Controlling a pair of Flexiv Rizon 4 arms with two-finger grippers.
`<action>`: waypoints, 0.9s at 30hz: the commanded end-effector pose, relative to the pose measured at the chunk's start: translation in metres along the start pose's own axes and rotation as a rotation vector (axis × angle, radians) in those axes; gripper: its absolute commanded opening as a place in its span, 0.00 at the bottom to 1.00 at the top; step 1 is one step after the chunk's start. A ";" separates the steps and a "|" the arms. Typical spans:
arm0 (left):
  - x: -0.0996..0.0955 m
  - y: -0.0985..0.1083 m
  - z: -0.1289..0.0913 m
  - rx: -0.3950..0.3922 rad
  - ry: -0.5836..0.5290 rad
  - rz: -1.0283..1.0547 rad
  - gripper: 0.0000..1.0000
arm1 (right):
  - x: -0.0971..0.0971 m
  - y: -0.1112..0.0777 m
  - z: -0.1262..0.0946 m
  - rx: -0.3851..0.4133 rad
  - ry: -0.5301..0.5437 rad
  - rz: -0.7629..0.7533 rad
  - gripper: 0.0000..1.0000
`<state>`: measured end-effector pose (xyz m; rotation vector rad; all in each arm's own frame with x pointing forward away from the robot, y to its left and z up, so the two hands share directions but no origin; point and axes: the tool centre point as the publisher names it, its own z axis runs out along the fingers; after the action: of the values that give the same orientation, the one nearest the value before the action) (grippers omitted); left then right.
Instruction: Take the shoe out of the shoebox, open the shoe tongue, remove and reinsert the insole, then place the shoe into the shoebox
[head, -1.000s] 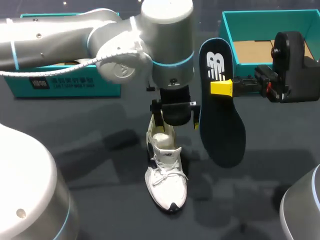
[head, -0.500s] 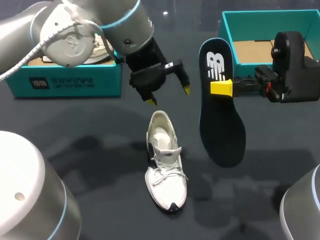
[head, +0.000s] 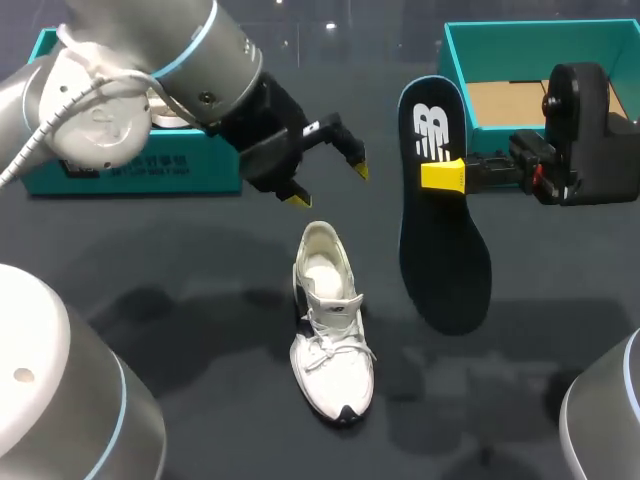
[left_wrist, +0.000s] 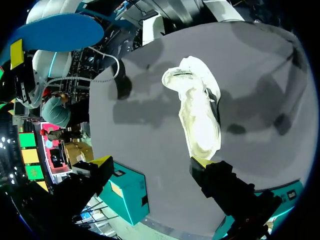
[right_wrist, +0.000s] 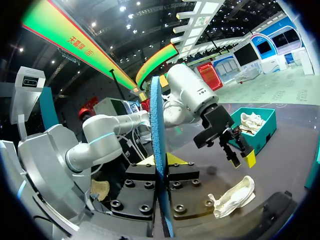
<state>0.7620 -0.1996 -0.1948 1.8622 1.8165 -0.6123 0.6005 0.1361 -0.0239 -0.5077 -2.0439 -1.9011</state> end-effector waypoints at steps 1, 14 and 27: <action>0.002 -0.006 -0.007 -0.005 -0.221 0.025 1.00 | 0.000 -0.001 0.001 0.001 -0.002 0.002 0.00; -0.022 -0.001 -0.022 0.044 -0.408 0.041 1.00 | 0.000 -0.001 0.001 0.001 -0.002 0.002 0.00; -0.037 0.004 -0.040 0.003 -0.557 0.033 1.00 | 0.000 -0.001 0.001 0.001 -0.002 0.002 0.00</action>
<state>0.7678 -0.2067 -0.1359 1.5494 1.4466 -0.9869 0.6004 0.1361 -0.0239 -0.5076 -2.0439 -1.9011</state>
